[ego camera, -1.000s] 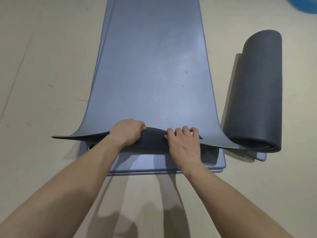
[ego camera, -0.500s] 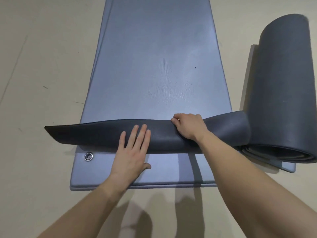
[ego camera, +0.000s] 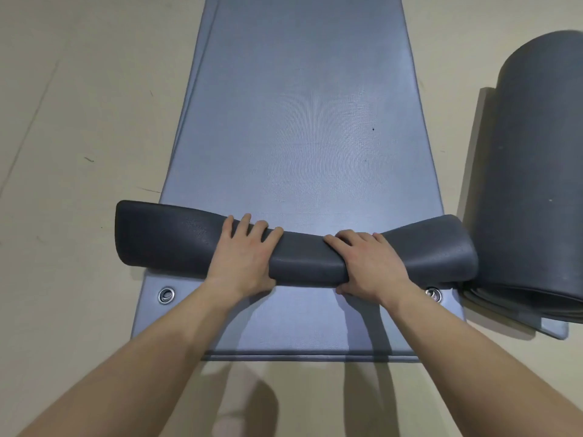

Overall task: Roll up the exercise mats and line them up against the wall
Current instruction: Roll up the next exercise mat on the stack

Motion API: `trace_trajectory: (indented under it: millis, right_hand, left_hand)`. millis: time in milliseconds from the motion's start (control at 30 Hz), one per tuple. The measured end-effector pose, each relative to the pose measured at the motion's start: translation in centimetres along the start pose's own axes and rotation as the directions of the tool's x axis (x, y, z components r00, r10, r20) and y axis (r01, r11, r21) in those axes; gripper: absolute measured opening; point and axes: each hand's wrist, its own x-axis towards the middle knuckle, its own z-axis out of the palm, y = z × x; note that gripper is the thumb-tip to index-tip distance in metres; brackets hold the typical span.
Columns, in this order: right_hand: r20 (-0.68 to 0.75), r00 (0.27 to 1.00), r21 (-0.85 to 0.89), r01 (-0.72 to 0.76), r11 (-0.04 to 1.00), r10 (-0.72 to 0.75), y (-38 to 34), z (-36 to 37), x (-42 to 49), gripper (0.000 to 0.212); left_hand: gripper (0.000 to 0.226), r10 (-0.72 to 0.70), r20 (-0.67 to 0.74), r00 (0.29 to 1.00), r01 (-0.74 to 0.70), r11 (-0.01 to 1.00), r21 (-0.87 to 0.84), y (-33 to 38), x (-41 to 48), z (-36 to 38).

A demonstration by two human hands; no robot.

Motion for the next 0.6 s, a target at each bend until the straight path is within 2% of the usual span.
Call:
trace_trajectory:
  millis: [67, 133, 167, 233, 367, 467, 500, 533, 600]
  right_hand:
    - [0.004, 1.000, 0.025, 0.006, 1.000, -0.006, 0.3, -0.2, 0.5, 0.093]
    - [0.015, 1.000, 0.012, -0.009, 1.000, 0.008, 0.3, -0.2, 0.4, 0.087]
    - [0.030, 0.999, 0.005, -0.015, 1.000, 0.015, 0.2, -0.4, 0.4, 0.086]
    - [0.089, 0.995, 0.040, -0.037, 0.999, 0.033, 0.2, -1.4, 0.7, 0.081]
    - [0.277, 0.961, 0.178, -0.066, 0.982, 0.014, 0.0, -4.1, -0.4, 0.067]
    - [0.489, 0.871, 0.283, -0.122, 0.951, -0.034, -0.4, -6.2, -1.5, 0.060]
    - [0.505, 0.862, 0.281, -0.118, 0.952, -0.042, -0.7, -6.6, -1.9, 0.062]
    - [0.465, 0.884, 0.238, -0.078, 0.968, -0.043, -1.0, -6.6, -2.2, 0.070]
    - [0.261, 0.965, 0.051, 0.014, 0.999, -0.027, -1.8, -5.5, -3.2, 0.096]
  left_hand:
    - [0.101, 0.035, -0.056, 0.998, -0.034, 0.999, 0.021, -1.3, -0.7, 1.0]
    - [0.091, 0.054, -0.081, 0.995, -0.055, 0.998, -0.014, -1.8, -0.7, 1.4]
    - [0.082, 0.040, -0.040, 0.998, -0.042, 0.998, -0.056, -1.7, -0.5, 1.0]
    - [0.065, -0.005, 0.128, 0.992, 0.026, 0.987, -0.162, -1.6, 0.1, -0.7]
    - [0.044, 0.072, 0.359, 0.930, 0.019, 0.969, -0.245, -2.1, 0.2, -4.7]
    - [0.043, 0.150, 0.595, 0.789, 0.090, 0.931, -0.353, -2.9, 0.2, -6.5]
    - [0.045, 0.171, 0.643, 0.746, 0.107, 0.923, -0.369, -3.0, 0.3, -6.4]
    - [0.048, 0.182, 0.672, 0.718, 0.120, 0.919, -0.377, -3.1, 0.5, -6.2]
    - [0.049, 0.185, 0.700, 0.689, 0.163, 0.902, -0.400, -3.3, 1.0, -5.4]
